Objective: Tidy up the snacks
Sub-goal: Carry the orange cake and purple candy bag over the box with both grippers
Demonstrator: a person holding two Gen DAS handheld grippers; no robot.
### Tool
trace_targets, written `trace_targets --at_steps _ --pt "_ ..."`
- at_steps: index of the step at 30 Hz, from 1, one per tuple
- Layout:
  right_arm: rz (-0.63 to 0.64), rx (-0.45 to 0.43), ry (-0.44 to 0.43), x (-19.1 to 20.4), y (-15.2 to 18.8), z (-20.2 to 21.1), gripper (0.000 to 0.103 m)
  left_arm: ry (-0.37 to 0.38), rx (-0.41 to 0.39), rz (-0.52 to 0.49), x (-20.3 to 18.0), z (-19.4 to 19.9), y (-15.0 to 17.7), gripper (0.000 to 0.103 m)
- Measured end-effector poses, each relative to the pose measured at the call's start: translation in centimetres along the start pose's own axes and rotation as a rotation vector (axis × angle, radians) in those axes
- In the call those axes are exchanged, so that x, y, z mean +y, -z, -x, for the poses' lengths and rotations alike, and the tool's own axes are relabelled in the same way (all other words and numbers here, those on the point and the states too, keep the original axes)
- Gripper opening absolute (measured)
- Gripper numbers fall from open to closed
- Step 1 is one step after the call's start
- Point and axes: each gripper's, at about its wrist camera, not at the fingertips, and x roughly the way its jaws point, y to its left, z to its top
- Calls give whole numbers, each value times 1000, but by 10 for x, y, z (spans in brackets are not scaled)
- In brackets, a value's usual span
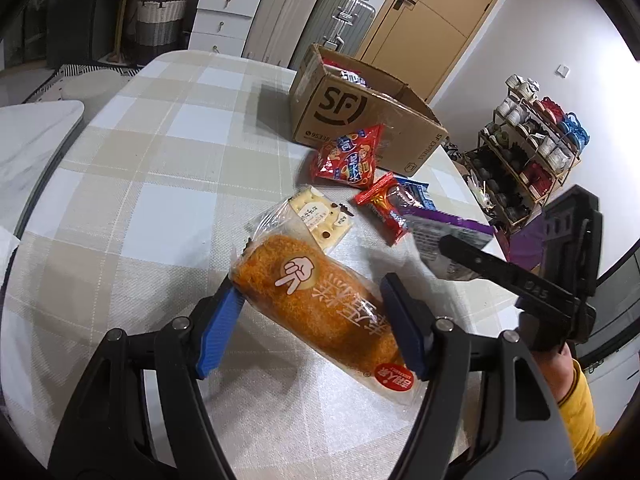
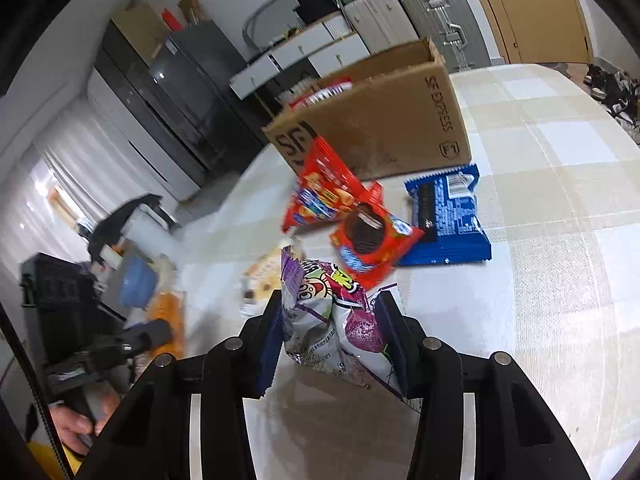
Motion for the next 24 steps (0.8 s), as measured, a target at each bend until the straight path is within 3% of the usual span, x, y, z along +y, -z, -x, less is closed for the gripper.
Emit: trace_targets --at_steps 11,24 --pt "-56 -131 -143 11 -3 65 46 1 -36 -57 -24 24 -3 67" --pt "21 -280 -263 54 -18 137 46 -18 -127 -136 -66 70 -18 67"
